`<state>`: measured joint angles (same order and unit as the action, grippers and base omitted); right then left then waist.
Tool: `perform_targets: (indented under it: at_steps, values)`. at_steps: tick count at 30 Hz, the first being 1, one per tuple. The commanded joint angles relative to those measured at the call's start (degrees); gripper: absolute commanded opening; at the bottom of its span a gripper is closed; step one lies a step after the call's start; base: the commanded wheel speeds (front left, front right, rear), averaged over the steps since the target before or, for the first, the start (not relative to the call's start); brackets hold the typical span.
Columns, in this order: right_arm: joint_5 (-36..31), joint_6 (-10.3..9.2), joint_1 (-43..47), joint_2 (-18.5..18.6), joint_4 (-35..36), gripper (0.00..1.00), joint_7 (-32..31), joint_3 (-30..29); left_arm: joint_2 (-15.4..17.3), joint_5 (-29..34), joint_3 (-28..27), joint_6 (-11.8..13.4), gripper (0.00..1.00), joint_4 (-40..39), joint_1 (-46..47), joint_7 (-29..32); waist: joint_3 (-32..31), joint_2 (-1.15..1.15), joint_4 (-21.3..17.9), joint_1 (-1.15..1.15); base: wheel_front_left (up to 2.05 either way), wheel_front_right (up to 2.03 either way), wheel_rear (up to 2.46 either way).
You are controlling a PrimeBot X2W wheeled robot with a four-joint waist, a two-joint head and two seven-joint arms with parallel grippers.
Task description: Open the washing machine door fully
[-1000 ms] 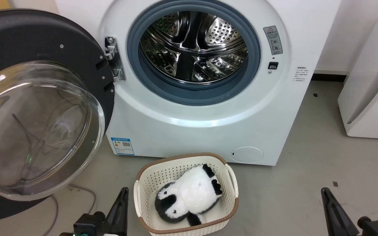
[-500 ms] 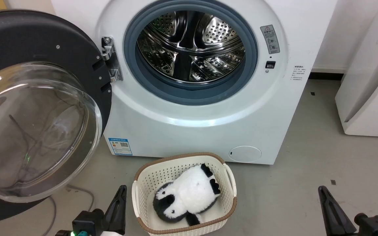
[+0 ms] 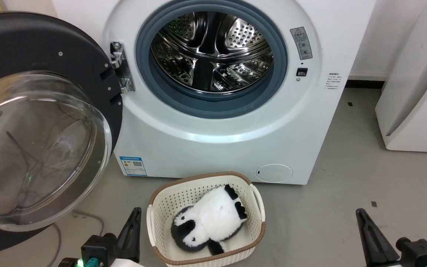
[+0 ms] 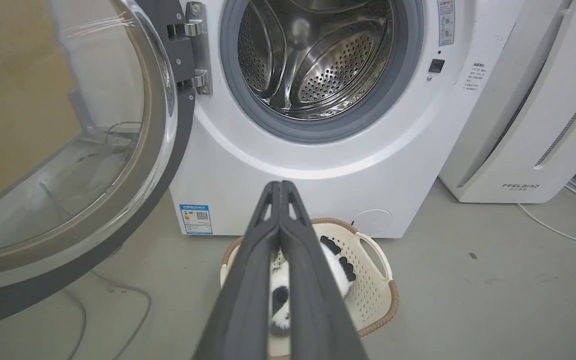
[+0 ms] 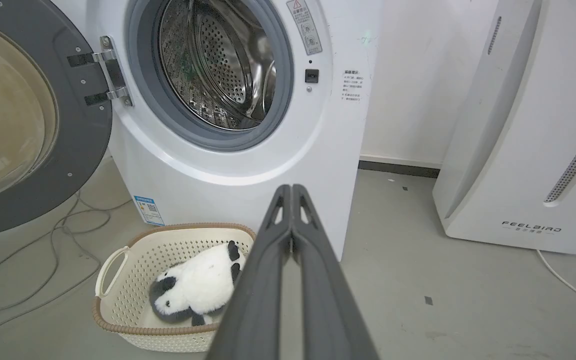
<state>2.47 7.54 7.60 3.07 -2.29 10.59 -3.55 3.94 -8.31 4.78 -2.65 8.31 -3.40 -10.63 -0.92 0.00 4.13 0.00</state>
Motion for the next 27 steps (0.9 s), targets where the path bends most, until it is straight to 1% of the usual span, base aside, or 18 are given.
perform_targets:
  at_steps: [1,27]
  values:
    - [-0.3,-0.02,-1.3,-0.1,0.4,0.00,-0.4,0.2,-0.3,0.7,-0.3,0.3,0.00,-0.6,0.8,0.3,0.0,0.00,-0.1,0.00,0.00,0.00,0.00]
    - [-0.9,-0.03,-3.1,-0.1,0.9,0.00,-3.2,1.1,-0.5,2.8,-1.5,1.0,0.00,-2.8,1.6,3.2,0.3,0.00,-1.2,0.00,0.00,0.00,0.00]
